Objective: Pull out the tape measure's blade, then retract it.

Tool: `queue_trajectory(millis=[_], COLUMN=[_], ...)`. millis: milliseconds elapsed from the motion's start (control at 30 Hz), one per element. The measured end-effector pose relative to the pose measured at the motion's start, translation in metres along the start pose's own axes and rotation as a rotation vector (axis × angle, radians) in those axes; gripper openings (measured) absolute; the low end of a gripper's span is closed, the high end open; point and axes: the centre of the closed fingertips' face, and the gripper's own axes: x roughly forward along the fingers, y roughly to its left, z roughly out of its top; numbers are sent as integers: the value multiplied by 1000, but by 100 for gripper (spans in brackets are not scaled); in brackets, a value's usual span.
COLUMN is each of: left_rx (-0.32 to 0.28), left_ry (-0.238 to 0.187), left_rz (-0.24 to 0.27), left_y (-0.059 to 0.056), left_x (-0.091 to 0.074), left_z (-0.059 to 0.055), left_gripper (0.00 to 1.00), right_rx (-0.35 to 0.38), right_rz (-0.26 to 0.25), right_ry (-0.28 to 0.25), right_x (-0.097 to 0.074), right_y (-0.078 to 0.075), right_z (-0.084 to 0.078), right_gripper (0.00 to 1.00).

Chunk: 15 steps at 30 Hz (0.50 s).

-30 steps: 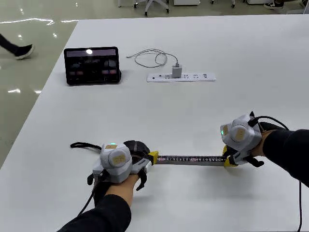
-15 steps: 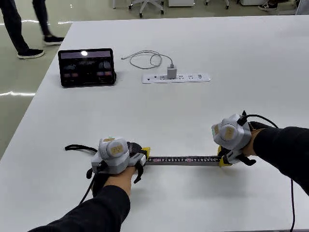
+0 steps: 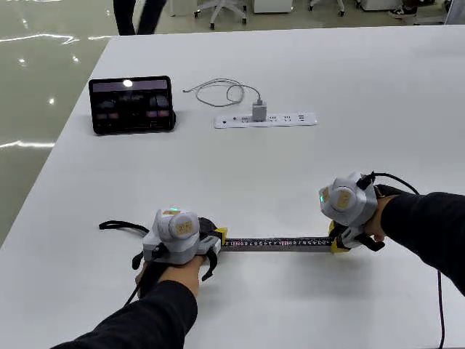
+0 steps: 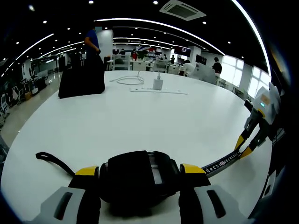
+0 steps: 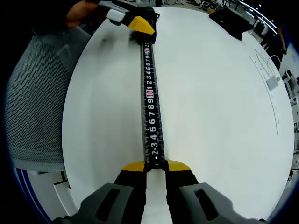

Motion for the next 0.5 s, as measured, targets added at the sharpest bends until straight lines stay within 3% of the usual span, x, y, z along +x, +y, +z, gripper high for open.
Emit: queue_trajectory(millis=[500], left_rx=[-9], left_ry=[18], left_rz=[-9], left_y=[0], left_x=[1], left_z=[-1], left_gripper=[64], right_rx=[39], right_rz=[-10], right_ry=[-13], right_x=[1], right_y=[0], right_z=[2], right_gripper=[10])
